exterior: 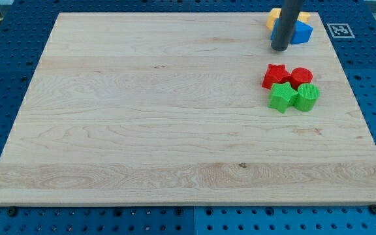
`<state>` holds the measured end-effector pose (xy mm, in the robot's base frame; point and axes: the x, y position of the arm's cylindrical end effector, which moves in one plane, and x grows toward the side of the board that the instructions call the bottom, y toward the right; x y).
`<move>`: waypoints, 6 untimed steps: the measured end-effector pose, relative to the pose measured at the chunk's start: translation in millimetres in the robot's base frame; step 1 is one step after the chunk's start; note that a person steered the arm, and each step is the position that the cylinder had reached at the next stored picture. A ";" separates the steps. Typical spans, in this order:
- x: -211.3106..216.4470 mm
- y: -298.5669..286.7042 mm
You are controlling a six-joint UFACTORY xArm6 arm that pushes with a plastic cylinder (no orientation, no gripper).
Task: Nudge the group of blocks towards center a bit
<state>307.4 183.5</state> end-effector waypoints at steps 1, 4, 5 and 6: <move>0.0 0.1; 41.6 55.3; 68.7 76.4; 95.9 78.9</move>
